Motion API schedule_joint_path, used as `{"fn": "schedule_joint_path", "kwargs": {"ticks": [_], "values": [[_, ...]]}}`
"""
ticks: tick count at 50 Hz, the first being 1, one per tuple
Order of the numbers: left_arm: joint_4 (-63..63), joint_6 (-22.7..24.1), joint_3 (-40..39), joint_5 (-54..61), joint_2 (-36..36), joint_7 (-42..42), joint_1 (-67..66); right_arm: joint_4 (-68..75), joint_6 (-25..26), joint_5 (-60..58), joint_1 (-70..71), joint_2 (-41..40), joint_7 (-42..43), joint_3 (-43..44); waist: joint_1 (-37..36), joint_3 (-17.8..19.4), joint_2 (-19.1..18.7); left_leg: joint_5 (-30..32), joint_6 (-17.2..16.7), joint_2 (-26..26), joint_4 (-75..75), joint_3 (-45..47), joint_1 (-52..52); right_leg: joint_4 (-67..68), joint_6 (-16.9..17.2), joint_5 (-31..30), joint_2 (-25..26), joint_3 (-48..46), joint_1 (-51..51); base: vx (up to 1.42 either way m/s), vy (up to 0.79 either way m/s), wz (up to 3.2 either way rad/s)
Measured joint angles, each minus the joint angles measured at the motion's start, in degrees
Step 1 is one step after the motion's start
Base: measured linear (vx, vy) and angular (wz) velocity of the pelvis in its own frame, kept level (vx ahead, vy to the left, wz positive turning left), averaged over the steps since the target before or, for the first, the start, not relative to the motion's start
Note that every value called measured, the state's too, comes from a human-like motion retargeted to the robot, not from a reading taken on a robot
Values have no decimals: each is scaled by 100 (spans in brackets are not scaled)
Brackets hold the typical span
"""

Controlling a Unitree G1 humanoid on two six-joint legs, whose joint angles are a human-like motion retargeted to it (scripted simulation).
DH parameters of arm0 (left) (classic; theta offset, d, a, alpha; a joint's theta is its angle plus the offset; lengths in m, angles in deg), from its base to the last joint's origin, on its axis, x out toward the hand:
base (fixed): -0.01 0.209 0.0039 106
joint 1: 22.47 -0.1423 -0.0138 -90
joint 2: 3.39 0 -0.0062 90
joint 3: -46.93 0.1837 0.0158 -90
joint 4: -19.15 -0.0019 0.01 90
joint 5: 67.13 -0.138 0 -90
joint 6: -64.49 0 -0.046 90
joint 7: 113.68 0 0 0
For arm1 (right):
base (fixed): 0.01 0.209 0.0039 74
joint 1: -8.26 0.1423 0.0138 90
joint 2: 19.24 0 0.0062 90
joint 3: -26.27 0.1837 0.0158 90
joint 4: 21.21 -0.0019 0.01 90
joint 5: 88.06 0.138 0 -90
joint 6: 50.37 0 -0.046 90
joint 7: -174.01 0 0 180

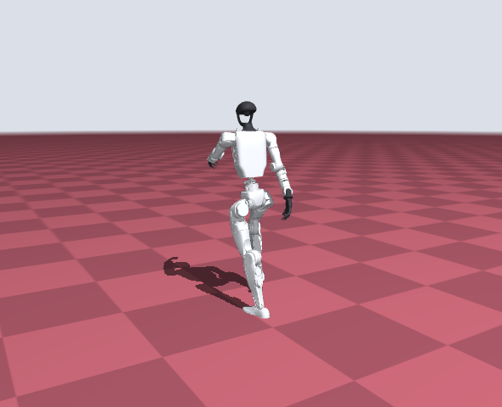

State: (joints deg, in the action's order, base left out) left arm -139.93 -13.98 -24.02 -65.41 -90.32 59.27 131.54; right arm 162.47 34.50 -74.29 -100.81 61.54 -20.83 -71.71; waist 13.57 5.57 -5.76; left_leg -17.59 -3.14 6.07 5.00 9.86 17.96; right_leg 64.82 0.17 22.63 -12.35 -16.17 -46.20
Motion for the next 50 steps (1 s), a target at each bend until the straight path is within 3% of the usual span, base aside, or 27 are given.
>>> {"fn": "schedule_joint_path", "kwargs": {"ticks": [2, 5, 7, 8, 10, 12, 13, 15, 17, 18, 20, 22, 26, 30, 33, 36, 38, 40, 43, 46, 48, 50], "values": [[32, 19, 2, 188, 220, -66, -519, 23, 12, 174, 442, 87, 284, 58, 30, 42, 57, -1, -10, -81, -102, -238, 169, -2672, 182, -380, 185, -199, 1306, 65, -18, 97], [-185, 28, 94, 236, 460, 47, -1466, 132, 164, 14, 1337, 192, 861, 277, -159, 461, 600, 84, 176, -553, -435, -579, 869, -6217, 675, -2084, 275, -137, 3595, 78, -27, 25], [-656, 247, 139, -254, 504, -62, -2366, 166, -90, 310, 1947, 236, 1063, 76, -792, 499, 877, 416, 293, -853, -1042, -196, 948, -6264, 885, -2417, 190, 232, 3893, 75, -31, -149], [-971, 186, 104, -529, 498, -191, -2873, 165, -138, 694, 2281, 257, 1182, -211, -982, 529, 1010, 421, 85, -892, -2016, 118, 655, -6352, 943, -2370, 104, 348, 4156, 70, -29, -172], [-1655, 52, -116, -554, 382, -484, -3818, 118, -160, 830, 3153, 392, 1321, -370, -1573, 694, 1288, 368, 282, -1044, -3590, 718, 202, -6440, 952, -2282, -45, 897, 4526, 61, -23, -167], [-2233, -86, -398, -437, 229, -785, -4809, -131, -207, 603, 4043, 660, 1672, 76, -1475, 170, 1213, -553, 307, -330, -7260, 910, -2060, -6442, 843, -2139, -2, 871, 4163, 46, -13, -31], [-2491, -259, -544, -679, 108, -1035, -5248, -319, -84, 548, 4501, 731, 1549, 248, -1646, 85, 1357, -1057, 602, -396, -7996, 973, -2535, -6476, 874, -2160, -70, 1069, 4100, 47, -12, -65], [-2680, -317, -803, -635, -118, -983, -6185, -765, -156, 607, 5323, 929, 1842, 739, -1884, 57, 1386, -1546, 828, -222, -9806, 944, -3604, -6543, 899, -2025, -46, 1200, 4224, 54, -9, -86], [-2553, -211, -872, -424, -349, -1166, -7055, -1144, -344, 1077, 6089, 1063, 1995, 680, -2289, 18, 1476, -1735, 919, -122, -10974, 1007, -4487, -6595, 883, -1942, -18, 1474, 4274, 57, -5, -109], [-2405, -96, -887, -34, -453, -948, -7473, -1292, -558, 1381, 6443, 1167, 2378, 561, -2513, 85, 1420, -1572, 708, 83, -11517, 1000, -4868, -6636, 842, -1849, 65, 1555, 4438, 59, -2, -113], [-2210, 38, -789, 331, -648, -1467, -8193, -1448, -763, 1834, 7156, 1291, 2367, -12, -2833, 20, 1589, -1937, 1045, 136, -12034, 1133, -5569, -6937, 852, -1934, 22, 1782, 4563, 52, -1, -95], [-2176, 112, -782, 815, -750, -1648, -8766, -1380, -932, 1884, 7802, 1422, 2514, -525, -3136, 18, 1603, -2057, 1112, 460, -12220, 1244, -6019, -6982, 775, -1859, 79, 1954, 4705, 54, 3, -96], [-2445, -52, -861, 988, -677, -1842, -9364, -1046, -878, 1405, 8689, 1494, 2612, -981, -3374, -10, 1588, -2047, 1233, 745, -11430, 1347, -6454, -6918, 655, -1633, 107, 2127, 5004, 56, 11, -53], [-2552, -258, -1055, 1012, -442, -1603, -9148, -955, -856, 1276, 8708, 1359, 2764, -802, -3306, -115, 1567, -1751, 1168, 620, -8993, 1498, -6108, -6572, 669, -1338, 136, 2145, 5143, 57, 15, -5], [-2552, -316, -1198, 1082, -290, -1122, -8317, -1023, -721, 884, 8152, 1144, 2781, -520, -3465, 104, 1654, -1237, 905, 209, -5390, 2242, -4587, -6227, 832, -1162, 7, 2322, 5353, 64, 19, -60], [-2567, 153, -1268, 1248, -114, -103, -7211, -1073, -942, 534, 7245, 840, 2877, -444, -3645, 503, 1278, 97, 662, -376, -1171, 2880, -2410, -6019, 940, -1012, 253, 2548, 6052, 77, 30, -85], [-2574, 343, -1208, 1519, 61, 227, -6469, -1040, -897, -95, 6408, 651, 2797, -377, -3347, 522, 912, 878, 414, -388, -99, 2770, -1748, -5760, 821, -1031, 606, 2478, 6389, 74, 36, 58], [-2563, 227, -1120, 1256, 208, 175, -5701, -1008, -691, -770, 5375, 510, 2396, -325, -2747, 482, 628, 1127, -45, -275, 0, 2400, -1474, -5009, 715, -1367, 926, 2126, 6404, 67, 35, 174], [-2280, -159, -1260, -174, 97, -210, -4393, -866, -418, -1110, 3797, 389, 1426, -489, -1856, 232, 444, 1042, -446, -133, -27, 1844, -1501, -1379, 728, -1693, 1004, 1284, 4564, 54, 24, 172], [-1618, -403, -1501, -597, -355, -121, -3050, -500, -53, -1439, 2456, 384, 961, -387, -1248, 152, 417, 890, -677, -98, -12, 1498, -1460, 1888, 453, -1229, 723, 924, 2612, 51, 11, 106], [-1108, -490, -1528, -405, -706, 79, -2272, -245, 102, -1478, 1671, 494, 836, -260, -844, 149, 359, 809, -658, -91, -4, 1279, -1378, 3422, 299, -875, 630, 877, 1511, 52, 8, 94], [-651, -369, -1424, 35, -1053, 252, -1570, -56, 75, -1575, 986, 674, 674, -26, -535, 143, 212, 731, -430, -13, 0, 1098, -1333, 4377, 208, -599, 635, 803, 558, 51, 5, 70]]}}
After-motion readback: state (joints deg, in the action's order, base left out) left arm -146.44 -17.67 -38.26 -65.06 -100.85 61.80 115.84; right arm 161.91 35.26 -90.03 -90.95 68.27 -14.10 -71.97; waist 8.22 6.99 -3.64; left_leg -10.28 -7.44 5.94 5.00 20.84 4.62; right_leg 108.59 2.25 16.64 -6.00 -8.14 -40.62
